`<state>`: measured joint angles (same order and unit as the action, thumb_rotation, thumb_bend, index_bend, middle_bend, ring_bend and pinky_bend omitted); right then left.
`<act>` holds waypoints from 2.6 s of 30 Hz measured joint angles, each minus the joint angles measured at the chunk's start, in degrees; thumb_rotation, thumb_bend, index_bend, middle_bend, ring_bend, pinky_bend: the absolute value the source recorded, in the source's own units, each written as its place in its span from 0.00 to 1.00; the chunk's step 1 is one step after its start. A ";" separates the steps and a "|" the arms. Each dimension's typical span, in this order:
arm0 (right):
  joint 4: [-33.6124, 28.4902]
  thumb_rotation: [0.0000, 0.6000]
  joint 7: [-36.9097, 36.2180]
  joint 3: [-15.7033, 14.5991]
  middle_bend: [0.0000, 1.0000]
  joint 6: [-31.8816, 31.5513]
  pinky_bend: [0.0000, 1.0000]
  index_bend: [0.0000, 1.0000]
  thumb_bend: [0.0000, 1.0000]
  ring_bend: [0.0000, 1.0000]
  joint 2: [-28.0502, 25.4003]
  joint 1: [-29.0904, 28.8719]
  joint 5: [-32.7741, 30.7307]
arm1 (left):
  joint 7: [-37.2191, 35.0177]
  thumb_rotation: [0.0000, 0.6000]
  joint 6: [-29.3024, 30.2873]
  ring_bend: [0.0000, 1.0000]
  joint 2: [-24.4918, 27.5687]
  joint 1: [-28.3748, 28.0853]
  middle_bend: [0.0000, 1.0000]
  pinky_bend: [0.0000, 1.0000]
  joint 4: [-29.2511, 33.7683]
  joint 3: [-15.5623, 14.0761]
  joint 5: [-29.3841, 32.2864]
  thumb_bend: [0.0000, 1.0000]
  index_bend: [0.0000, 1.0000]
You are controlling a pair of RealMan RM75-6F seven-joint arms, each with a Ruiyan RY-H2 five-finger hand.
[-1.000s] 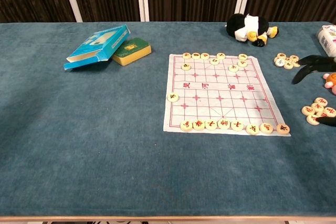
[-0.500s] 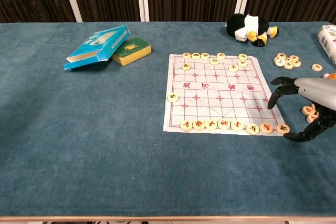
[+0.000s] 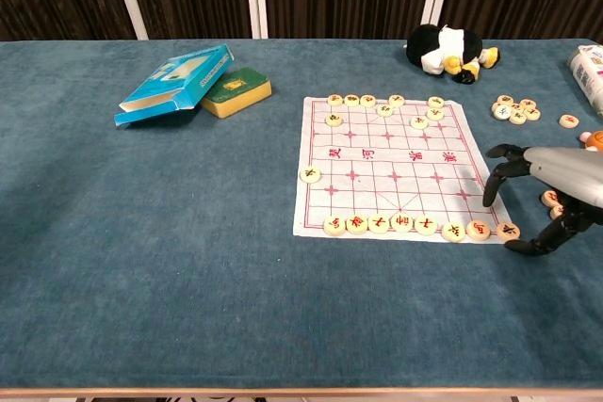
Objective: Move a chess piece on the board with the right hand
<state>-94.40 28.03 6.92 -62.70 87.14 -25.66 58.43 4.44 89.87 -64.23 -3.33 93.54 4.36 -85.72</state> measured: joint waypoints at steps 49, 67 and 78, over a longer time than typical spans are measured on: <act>4.93 1.00 0.85 0.68 0.00 0.90 0.02 0.50 0.34 0.00 4.69 -3.90 -4.48 | 0.41 1.00 -0.27 0.00 -0.18 -0.18 0.00 0.05 -0.06 0.05 0.21 0.05 0.00; 5.62 1.00 0.61 0.85 0.00 1.62 0.02 0.53 0.35 0.01 4.87 -4.65 -5.81 | 0.76 1.00 -0.20 0.00 -0.34 -0.20 0.00 0.05 -0.09 0.06 0.19 0.05 0.00; 4.30 1.00 0.93 1.17 0.00 1.10 0.02 0.53 0.35 0.01 4.27 -5.07 -6.14 | 0.88 1.00 -0.29 0.00 -0.43 -0.26 0.00 0.05 -0.09 0.04 0.18 0.05 0.00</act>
<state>-90.10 28.95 8.09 -61.60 91.41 -30.73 52.29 5.32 89.58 -64.66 -3.60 93.45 4.39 -85.55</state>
